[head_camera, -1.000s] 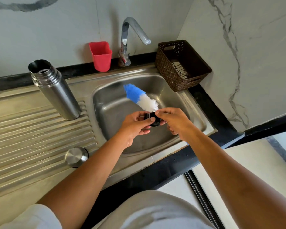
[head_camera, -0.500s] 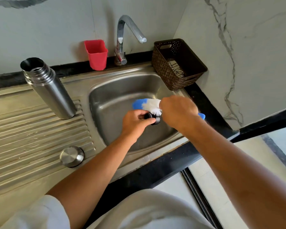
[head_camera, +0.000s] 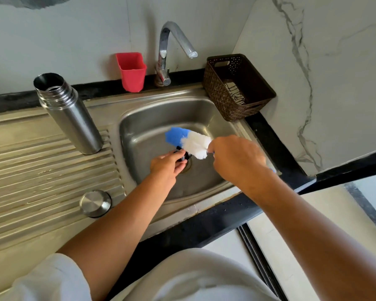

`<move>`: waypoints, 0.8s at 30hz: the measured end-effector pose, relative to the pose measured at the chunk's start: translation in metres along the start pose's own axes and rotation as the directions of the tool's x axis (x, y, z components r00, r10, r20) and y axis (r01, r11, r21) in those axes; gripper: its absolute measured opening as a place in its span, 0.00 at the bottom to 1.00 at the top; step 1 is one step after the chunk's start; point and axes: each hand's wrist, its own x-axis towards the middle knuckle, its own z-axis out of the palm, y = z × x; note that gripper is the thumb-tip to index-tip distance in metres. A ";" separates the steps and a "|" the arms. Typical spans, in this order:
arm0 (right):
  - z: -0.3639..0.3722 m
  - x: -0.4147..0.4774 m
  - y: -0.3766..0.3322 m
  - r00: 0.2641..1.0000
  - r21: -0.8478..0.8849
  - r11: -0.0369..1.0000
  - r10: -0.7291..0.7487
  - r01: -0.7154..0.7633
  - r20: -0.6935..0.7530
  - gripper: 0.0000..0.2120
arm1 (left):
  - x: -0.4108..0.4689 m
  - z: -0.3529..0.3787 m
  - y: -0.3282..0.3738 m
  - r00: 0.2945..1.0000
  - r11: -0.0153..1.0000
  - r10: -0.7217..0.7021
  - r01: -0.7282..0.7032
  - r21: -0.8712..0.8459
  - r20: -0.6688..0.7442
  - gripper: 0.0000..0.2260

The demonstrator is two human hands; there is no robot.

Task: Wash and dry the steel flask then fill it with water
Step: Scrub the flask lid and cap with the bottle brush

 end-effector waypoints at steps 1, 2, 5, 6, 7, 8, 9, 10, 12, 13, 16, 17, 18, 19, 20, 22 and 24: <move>0.002 0.001 -0.004 1.000 0.016 1.000 0.019 -0.018 -0.017 0.18 | -0.003 0.005 -0.002 0.998 0.998 -0.051 0.051 -0.028 0.031 0.15; 0.004 0.002 -0.006 0.999 0.043 0.998 0.036 -0.035 -0.023 0.18 | -0.005 0.009 -0.004 0.994 0.994 -0.092 0.095 -0.053 0.059 0.15; 0.009 0.000 -0.005 0.999 0.195 0.980 0.039 -0.038 0.000 0.17 | -0.003 0.012 0.002 0.990 0.972 -0.139 0.144 -0.184 0.037 0.11; 0.010 -0.003 -0.003 0.999 0.233 0.972 0.033 -0.034 0.008 0.17 | 0.000 0.010 0.005 0.990 0.963 -0.142 0.141 -0.230 0.009 0.10; 0.011 -0.006 -0.003 0.999 0.257 0.966 0.034 -0.035 0.008 0.17 | 0.000 0.010 0.005 0.989 0.958 -0.149 0.145 -0.249 0.001 0.10; 0.012 -0.007 -0.003 0.999 0.269 0.962 0.049 -0.046 -0.006 0.17 | -0.002 0.012 0.004 0.987 0.957 -0.157 0.158 -0.242 0.021 0.10; 0.013 -0.005 -0.005 0.997 0.272 0.960 0.079 -0.069 -0.026 0.17 | -0.005 0.016 0.000 0.984 0.959 -0.168 0.177 -0.221 0.060 0.10; 0.015 -0.002 -0.005 0.993 0.282 0.955 0.111 -0.097 -0.036 0.17 | -0.007 0.022 -0.004 0.979 0.958 -0.178 0.195 -0.211 0.098 0.11; 0.019 0.004 -0.003 0.989 0.361 0.923 0.148 -0.136 -0.008 0.17 | -0.009 0.026 -0.004 0.976 0.943 -0.181 0.207 -0.262 0.120 0.13; 0.020 0.004 0.002 0.989 0.426 0.894 0.145 -0.143 0.028 0.16 | -0.007 0.023 -0.001 0.980 0.926 -0.170 0.194 -0.324 0.100 0.14; 0.029 0.004 0.016 0.985 0.646 0.743 0.143 -0.173 0.099 0.14 | -0.001 0.014 0.004 0.983 0.887 -0.151 0.180 -0.426 0.100 0.16; 0.034 0.008 0.017 0.980 0.717 0.670 0.165 -0.191 0.107 0.13 | -0.005 0.015 0.002 0.979 0.886 -0.144 0.193 -0.422 0.144 0.16; 0.037 0.011 0.016 0.972 0.777 0.589 0.194 -0.222 0.130 0.13 | -0.009 0.019 -0.002 0.971 0.887 -0.140 0.209 -0.413 0.192 0.15; 0.040 0.013 0.015 0.962 0.824 0.507 0.216 -0.255 0.165 0.13 | -0.012 0.022 -0.004 0.964 0.887 -0.134 0.220 -0.406 0.229 0.15; 0.041 0.014 0.015 0.952 0.855 0.429 0.220 -0.291 0.213 0.13 | -0.013 0.024 -0.004 0.960 0.887 -0.125 0.221 -0.406 0.249 0.14; 0.039 0.009 0.020 0.935 0.883 0.310 0.161 -0.352 0.316 0.11 | -0.008 0.018 0.003 0.967 0.874 -0.113 0.205 -0.441 0.227 0.15; 0.035 0.001 0.026 0.926 0.883 0.279 0.099 -0.378 0.365 0.10 | -0.004 0.009 0.007 0.971 0.876 -0.103 0.192 -0.442 0.216 0.15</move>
